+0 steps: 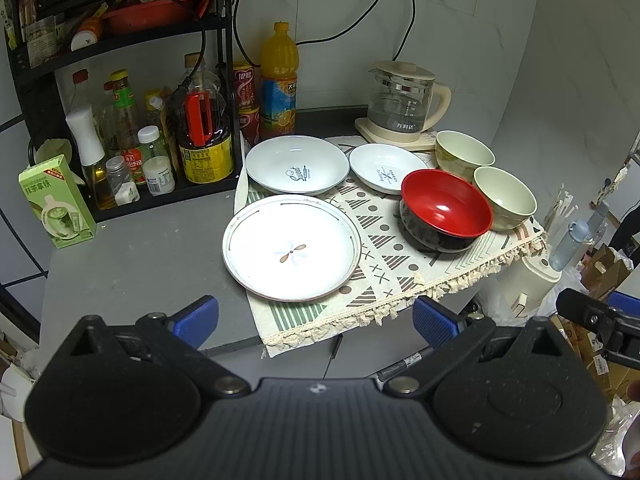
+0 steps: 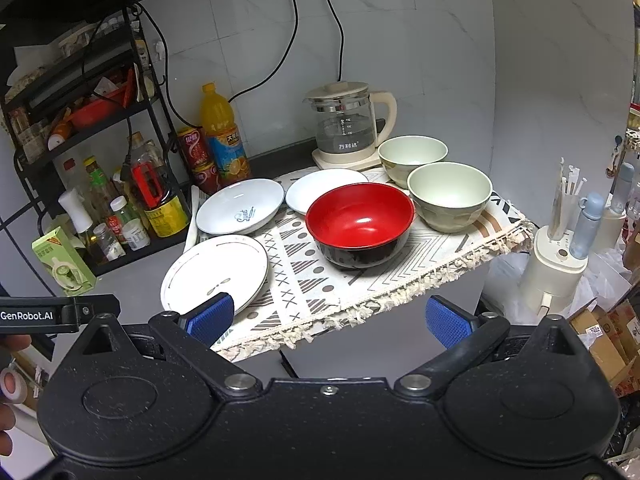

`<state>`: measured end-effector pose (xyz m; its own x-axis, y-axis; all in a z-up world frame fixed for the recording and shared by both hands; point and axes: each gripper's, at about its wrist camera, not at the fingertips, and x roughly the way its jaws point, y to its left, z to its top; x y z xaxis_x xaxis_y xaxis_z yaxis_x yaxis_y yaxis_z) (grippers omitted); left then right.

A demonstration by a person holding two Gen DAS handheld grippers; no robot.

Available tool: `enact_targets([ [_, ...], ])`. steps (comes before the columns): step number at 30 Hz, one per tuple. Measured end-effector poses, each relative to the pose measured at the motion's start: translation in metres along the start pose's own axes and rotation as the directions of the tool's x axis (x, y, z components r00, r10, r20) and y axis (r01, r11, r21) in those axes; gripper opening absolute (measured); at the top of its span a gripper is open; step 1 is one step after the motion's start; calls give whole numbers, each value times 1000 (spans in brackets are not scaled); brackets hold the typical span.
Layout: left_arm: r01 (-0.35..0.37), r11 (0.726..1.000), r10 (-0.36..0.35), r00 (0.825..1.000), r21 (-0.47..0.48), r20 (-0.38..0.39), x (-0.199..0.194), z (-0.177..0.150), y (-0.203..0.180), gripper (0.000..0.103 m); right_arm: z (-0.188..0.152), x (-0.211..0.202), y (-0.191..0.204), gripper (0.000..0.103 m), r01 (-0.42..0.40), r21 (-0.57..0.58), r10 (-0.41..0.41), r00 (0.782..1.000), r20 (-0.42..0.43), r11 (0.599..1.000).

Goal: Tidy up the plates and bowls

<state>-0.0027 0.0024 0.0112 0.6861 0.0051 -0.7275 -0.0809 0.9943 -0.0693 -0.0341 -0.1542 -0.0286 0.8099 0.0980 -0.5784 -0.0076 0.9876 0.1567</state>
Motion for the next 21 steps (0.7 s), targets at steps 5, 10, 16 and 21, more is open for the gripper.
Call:
enact_targets([
  [5, -1, 1000, 1, 1000, 2, 1, 0, -1, -1, 102, -1, -1, -2, 103, 2, 2, -3, 1000, 6, 1000],
  [10, -2, 1000, 2, 1000, 4, 3, -1, -1, -2, 102, -2, -1, -4, 103, 3, 10, -3, 1000, 2, 1000],
  [16, -5, 1000, 4, 1000, 3, 5, -2, -3, -5, 102, -3, -1, -4, 103, 1, 7, -2, 1000, 6, 1000],
  [21, -3, 1000, 3, 1000, 4, 8, -3, -3, -6, 102, -3, -1, -4, 103, 3, 8, -3, 1000, 6, 1000],
])
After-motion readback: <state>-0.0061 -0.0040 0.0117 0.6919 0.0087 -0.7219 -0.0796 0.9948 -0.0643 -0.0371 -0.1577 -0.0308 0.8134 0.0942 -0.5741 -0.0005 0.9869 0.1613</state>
